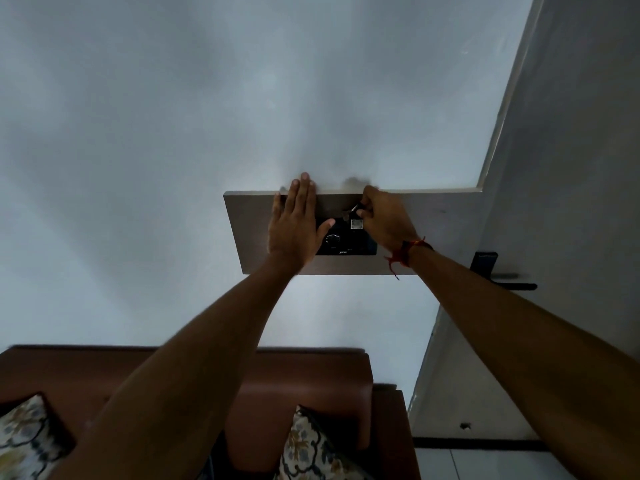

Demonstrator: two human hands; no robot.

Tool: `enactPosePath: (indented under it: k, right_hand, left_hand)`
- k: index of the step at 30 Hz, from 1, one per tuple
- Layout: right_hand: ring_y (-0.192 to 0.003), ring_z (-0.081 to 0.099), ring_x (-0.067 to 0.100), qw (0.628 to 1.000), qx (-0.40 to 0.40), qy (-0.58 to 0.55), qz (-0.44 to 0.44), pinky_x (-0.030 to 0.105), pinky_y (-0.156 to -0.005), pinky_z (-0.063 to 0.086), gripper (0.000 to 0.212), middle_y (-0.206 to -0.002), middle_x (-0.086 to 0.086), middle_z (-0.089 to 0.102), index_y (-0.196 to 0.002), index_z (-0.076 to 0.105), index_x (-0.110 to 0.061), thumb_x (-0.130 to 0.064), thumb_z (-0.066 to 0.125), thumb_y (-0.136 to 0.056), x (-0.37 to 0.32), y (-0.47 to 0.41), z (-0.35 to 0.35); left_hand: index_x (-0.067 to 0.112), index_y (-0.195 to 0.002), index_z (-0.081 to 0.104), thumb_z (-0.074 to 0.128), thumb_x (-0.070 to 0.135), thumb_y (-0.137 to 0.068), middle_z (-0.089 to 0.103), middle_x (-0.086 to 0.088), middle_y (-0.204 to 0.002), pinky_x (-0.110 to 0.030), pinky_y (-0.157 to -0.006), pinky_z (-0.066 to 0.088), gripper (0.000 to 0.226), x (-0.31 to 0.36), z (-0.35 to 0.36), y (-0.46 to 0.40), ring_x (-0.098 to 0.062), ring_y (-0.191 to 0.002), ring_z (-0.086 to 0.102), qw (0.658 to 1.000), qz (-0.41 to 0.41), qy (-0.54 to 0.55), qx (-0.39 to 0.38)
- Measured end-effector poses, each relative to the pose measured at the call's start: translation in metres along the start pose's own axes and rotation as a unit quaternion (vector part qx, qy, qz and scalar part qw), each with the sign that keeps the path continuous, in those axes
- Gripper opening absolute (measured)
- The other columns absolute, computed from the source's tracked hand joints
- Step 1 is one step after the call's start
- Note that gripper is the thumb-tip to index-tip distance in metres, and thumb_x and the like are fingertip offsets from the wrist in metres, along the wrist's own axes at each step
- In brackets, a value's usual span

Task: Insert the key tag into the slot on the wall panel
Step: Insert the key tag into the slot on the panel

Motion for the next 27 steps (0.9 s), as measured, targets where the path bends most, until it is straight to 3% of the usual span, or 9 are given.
enactPosePath:
  k: [4, 7, 9, 16, 22, 27]
  right_hand:
    - [-0.098, 0.059, 0.029, 0.996, 0.034, 0.074, -0.04, 0.045, -0.074, 0.058, 0.028, -0.105, 0.01, 0.062, -0.106, 0.053, -0.012, -0.027, 0.064, -0.084, -0.014, 0.006, -0.006]
    - [-0.105, 0.06, 0.031, 0.989, -0.004, 0.135, -0.053, 0.048, -0.078, 0.06, 0.052, -0.112, 0.011, 0.066, -0.119, 0.051, -0.017, -0.05, 0.066, -0.083, -0.026, 0.004, 0.001]
    - [-0.109, 0.06, 0.033, 0.988, -0.032, 0.148, -0.038, 0.049, -0.081, 0.06, 0.06, -0.116, 0.014, 0.066, -0.124, 0.05, -0.015, -0.056, 0.067, -0.083, -0.03, 0.001, 0.008]
    - [-0.103, 0.061, 0.037, 0.993, -0.03, 0.104, 0.04, 0.046, -0.079, 0.059, 0.019, -0.102, 0.017, 0.068, -0.103, 0.06, -0.011, -0.014, 0.061, -0.084, -0.035, -0.002, 0.017]
    - [-0.104, 0.062, 0.03, 0.974, 0.06, -0.108, 0.19, 0.04, -0.089, 0.057, 0.018, -0.105, 0.011, 0.071, -0.085, 0.069, -0.019, -0.005, 0.064, -0.074, -0.015, 0.001, 0.016]
    - [-0.107, 0.067, 0.028, 0.934, 0.095, -0.239, 0.248, 0.048, -0.096, 0.056, 0.016, -0.099, 0.005, 0.077, -0.081, 0.073, -0.019, -0.005, 0.074, -0.074, -0.003, 0.002, 0.019]
  left_hand:
    - [0.006, -0.167, 0.009, 0.032, 0.061, -0.107, 0.002, -0.014, -0.177, -0.053, -0.133, 0.012, 0.084, 0.002, 0.0, 0.0, -0.028, -0.165, 0.003, 1.0, -0.005, 0.007, -0.01]
    - [0.006, -0.167, 0.008, 0.031, 0.059, -0.108, 0.002, -0.014, -0.177, -0.052, -0.134, 0.01, 0.082, 0.003, -0.001, 0.0, -0.029, -0.165, 0.002, 1.0, -0.007, 0.015, -0.015]
    - [0.006, -0.167, 0.009, 0.031, 0.058, -0.109, 0.001, -0.014, -0.177, -0.052, -0.134, 0.011, 0.081, 0.003, 0.0, 0.0, -0.029, -0.165, 0.002, 1.0, -0.009, 0.017, -0.018]
    - [0.005, -0.167, 0.009, 0.029, 0.044, -0.113, -0.001, -0.015, -0.177, -0.054, -0.133, 0.012, 0.069, 0.002, -0.002, -0.001, -0.03, -0.165, 0.003, 1.0, -0.003, 0.01, -0.027]
    - [0.005, -0.167, 0.008, 0.029, 0.04, -0.113, 0.0, -0.015, -0.177, -0.053, -0.134, 0.012, 0.068, 0.001, -0.001, -0.003, -0.03, -0.165, 0.003, 1.0, 0.001, 0.017, -0.025]
    - [0.005, -0.167, 0.008, 0.029, 0.039, -0.113, 0.0, -0.016, -0.177, -0.053, -0.134, 0.01, 0.067, 0.001, 0.001, -0.004, -0.031, -0.165, 0.002, 1.0, 0.001, 0.018, -0.023]
Point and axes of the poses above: each hand's wrist, its own y-axis away from the middle knuckle, its own z-axis out of the palm, x = y × z, the point moved 7 cm from there along -y, towards the middle knuckle
